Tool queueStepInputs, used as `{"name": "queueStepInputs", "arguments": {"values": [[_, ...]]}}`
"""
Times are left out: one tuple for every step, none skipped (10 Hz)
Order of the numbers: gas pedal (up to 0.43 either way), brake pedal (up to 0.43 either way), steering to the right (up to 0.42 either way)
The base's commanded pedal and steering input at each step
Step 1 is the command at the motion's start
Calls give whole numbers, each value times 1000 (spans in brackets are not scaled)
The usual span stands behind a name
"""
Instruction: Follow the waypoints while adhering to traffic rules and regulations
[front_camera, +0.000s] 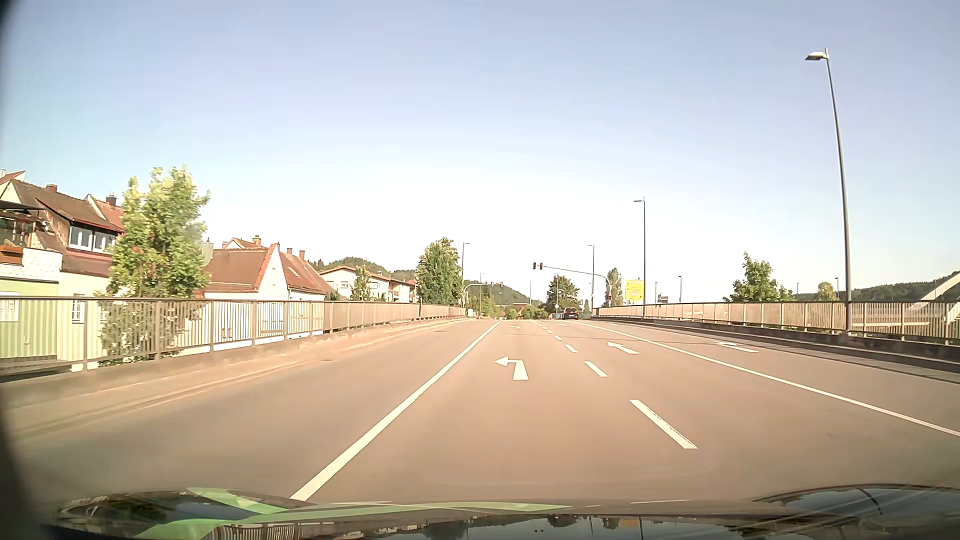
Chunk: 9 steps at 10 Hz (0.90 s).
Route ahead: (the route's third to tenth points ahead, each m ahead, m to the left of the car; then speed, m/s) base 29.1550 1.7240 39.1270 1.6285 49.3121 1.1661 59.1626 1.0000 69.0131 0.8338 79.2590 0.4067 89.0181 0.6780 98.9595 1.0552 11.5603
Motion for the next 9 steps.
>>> {"name": "queueStepInputs", "arguments": {"values": [[0,0,-7],[0,0,-6],[0,0,-6],[0,0,-6],[8,0,-5],[20,0,-5],[39,0,-3],[47,0,1],[47,0,3]]}}
